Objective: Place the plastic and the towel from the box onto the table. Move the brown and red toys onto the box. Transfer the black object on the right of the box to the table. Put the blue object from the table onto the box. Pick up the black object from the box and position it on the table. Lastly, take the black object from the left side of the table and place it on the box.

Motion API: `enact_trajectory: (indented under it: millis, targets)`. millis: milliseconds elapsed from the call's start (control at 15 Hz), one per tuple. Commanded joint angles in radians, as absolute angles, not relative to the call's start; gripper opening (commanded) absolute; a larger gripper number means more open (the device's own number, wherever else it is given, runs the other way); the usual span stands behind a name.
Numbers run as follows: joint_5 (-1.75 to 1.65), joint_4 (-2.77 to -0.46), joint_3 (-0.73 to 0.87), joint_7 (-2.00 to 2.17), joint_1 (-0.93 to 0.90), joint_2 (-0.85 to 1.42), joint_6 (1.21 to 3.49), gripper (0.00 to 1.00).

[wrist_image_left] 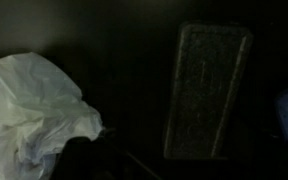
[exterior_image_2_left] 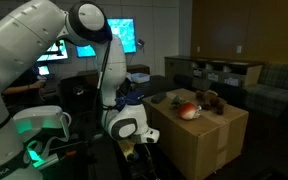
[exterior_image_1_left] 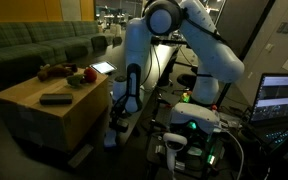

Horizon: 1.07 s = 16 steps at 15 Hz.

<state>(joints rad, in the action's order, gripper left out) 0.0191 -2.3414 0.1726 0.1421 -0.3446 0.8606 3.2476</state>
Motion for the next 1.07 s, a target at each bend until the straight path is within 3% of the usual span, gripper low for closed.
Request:
enact_trajectory:
  millis: [0,1000]
  targets:
    - [0.075,-2.359,0.153,0.157,-0.346,0.817,3.233,1.0]
    - [0.311,-2.299,0.137,0.56,-0.566,0.768,3.018,1.0]
